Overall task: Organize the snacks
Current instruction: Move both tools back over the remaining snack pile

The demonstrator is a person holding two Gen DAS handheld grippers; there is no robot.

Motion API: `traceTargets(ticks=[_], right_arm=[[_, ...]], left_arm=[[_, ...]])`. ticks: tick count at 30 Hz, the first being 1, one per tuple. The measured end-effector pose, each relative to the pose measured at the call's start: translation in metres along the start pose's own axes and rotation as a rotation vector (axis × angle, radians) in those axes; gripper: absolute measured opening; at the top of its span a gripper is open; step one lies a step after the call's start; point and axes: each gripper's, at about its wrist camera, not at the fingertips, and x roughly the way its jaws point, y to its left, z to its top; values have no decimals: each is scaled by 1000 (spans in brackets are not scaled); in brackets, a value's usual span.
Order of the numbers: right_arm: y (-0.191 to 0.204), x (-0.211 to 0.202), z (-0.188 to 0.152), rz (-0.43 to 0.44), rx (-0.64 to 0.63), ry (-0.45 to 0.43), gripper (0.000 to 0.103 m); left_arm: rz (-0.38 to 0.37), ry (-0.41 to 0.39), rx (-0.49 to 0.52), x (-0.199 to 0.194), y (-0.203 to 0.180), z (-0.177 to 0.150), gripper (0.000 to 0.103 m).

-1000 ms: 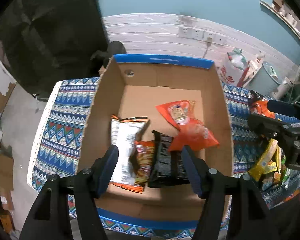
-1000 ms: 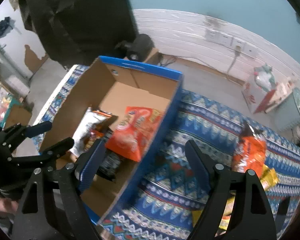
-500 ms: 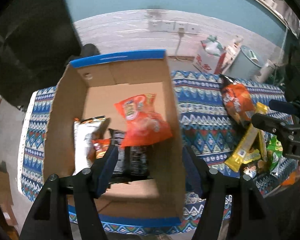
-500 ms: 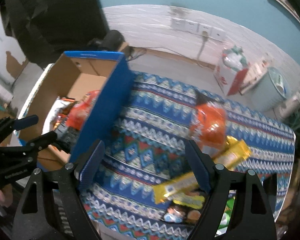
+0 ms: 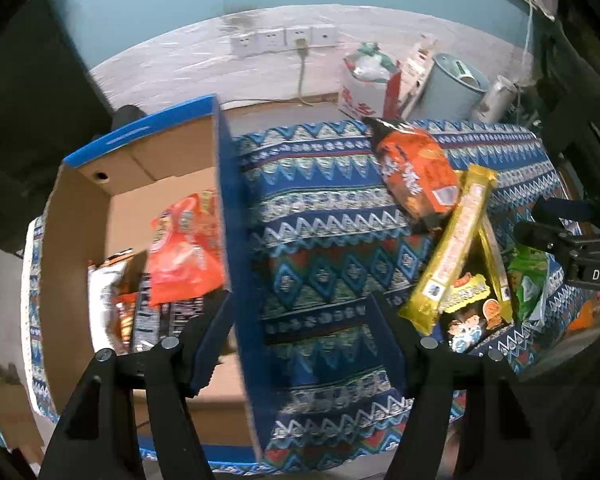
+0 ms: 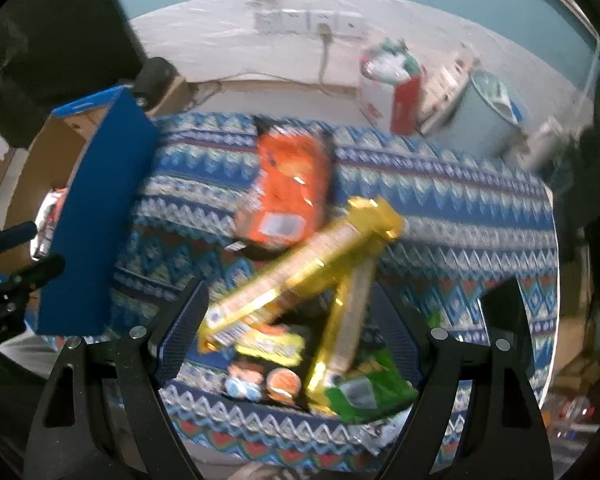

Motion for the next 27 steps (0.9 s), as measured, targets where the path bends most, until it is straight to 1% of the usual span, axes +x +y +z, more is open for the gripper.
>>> traceTargets(ticks=[5, 10, 14, 22, 27], right_arm=[[-35, 1, -16, -33, 74, 10, 82], [-62, 6, -32, -54, 150, 30, 82], [-78, 14, -44, -68, 190, 57, 82], [-92, 36, -63, -52, 253, 124, 82], [-92, 55, -69, -33, 273, 184, 82]], left_arm=[[10, 18, 49, 13, -21, 0, 72], [-39, 48, 67, 22, -41, 2, 72], [-53, 62, 86, 28, -56, 4, 72], [-66, 76, 115, 40, -74, 4, 72], [-52, 92, 124, 49, -77, 3, 72]])
